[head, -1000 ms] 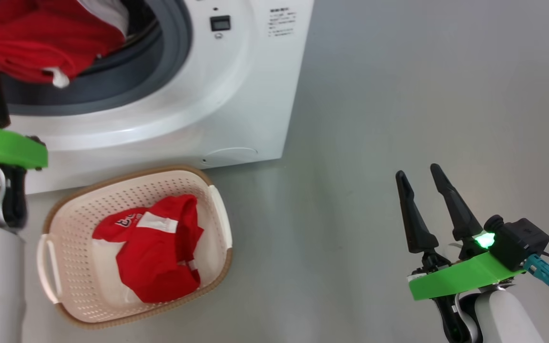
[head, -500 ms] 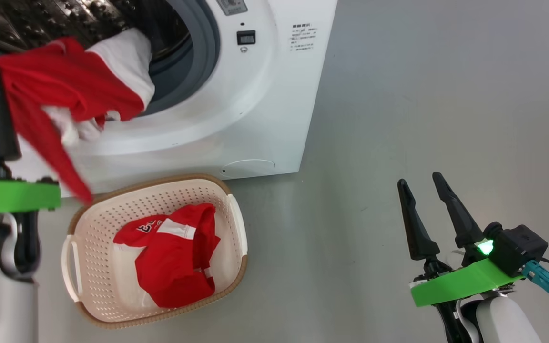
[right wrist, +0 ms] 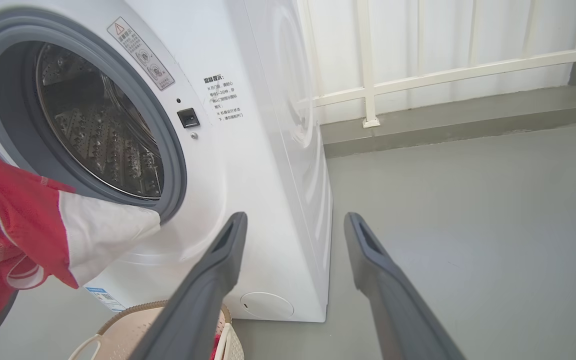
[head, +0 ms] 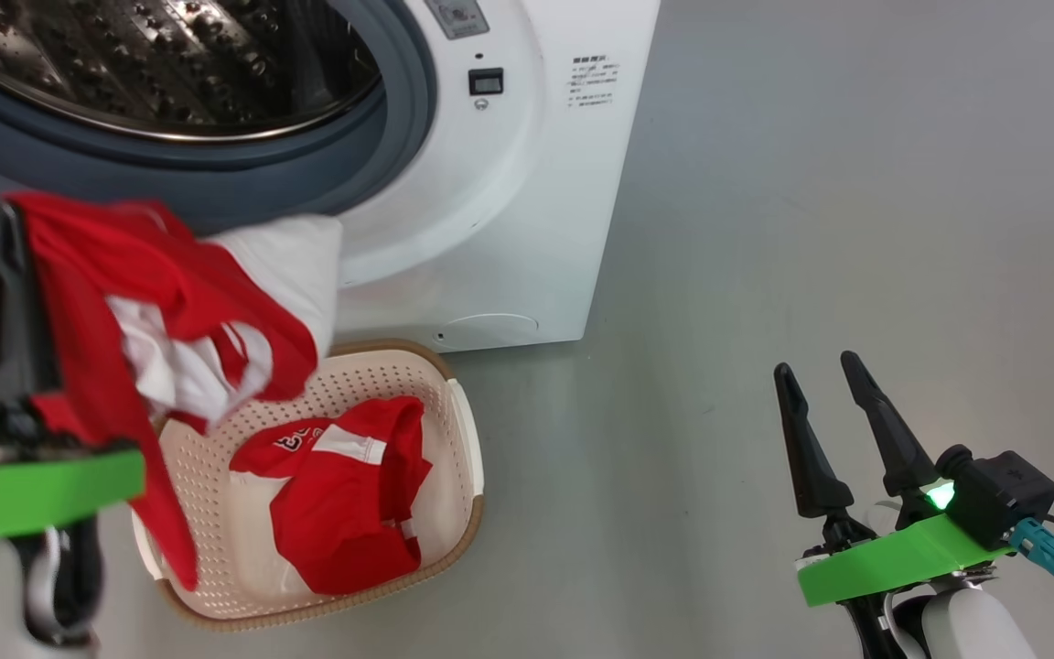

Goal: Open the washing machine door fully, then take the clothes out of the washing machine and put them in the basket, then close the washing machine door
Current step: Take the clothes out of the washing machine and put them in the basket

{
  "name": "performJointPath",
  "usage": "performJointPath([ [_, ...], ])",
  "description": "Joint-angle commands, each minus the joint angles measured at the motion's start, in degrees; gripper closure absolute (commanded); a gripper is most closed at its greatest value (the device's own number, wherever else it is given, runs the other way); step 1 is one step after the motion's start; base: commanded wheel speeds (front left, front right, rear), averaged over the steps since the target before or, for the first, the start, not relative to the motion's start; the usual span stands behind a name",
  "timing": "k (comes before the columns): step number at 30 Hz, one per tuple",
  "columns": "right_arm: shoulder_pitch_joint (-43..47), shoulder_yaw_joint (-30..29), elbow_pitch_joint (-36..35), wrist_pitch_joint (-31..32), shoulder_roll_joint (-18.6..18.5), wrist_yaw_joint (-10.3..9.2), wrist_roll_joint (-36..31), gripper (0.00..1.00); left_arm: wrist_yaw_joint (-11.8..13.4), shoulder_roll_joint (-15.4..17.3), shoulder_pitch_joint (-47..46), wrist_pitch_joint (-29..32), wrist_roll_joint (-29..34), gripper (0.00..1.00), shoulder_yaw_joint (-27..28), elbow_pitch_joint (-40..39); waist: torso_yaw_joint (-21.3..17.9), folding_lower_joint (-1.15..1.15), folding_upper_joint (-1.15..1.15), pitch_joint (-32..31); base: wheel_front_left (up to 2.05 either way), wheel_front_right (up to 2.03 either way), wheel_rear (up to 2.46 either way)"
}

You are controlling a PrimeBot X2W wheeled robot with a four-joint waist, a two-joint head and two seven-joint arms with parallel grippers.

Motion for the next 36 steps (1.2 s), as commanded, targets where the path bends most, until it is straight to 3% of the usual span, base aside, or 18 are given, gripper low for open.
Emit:
performJointPath([
  [1, 0.14, 1.46, -1.51, -0.27, 0.24, 0.09, -0.56, 0.0, -0.16, 1.37, 0.45, -0.46, 0.32, 1.0, 1.94, -1.93, 0.13, 0.0, 0.0, 0.08, 0.0, 0.0, 0.0],
  [8, -0.45, 2.08, -1.3, -0.27, 0.24, 0.09, -0.67, 0.0, -0.16, 0.79, 3.76, -0.46, 0.0, 1.0, -1.86, 2.43, 0.8, 0.0, 0.0, 1.18, 0.0, 0.0, 0.0],
  [16, -2.07, 3.53, -1.24, -0.27, 0.24, 0.09, -0.49, 0.0, -0.16, 0.18, 2.93, -0.46, -0.34, 1.0, -4.88, 13.84, 0.14, 0.0, 0.0, 3.57, 0.0, 0.0, 0.0],
  [36, -5.55, 3.79, -3.6, -0.27, 0.24, 0.09, 0.43, 0.0, -0.16, 4.96, -6.59, -0.46, -1.26, 1.0, -12.64, 39.39, -3.62, 0.0, 0.0, 14.22, 0.0, 0.0, 0.0],
])
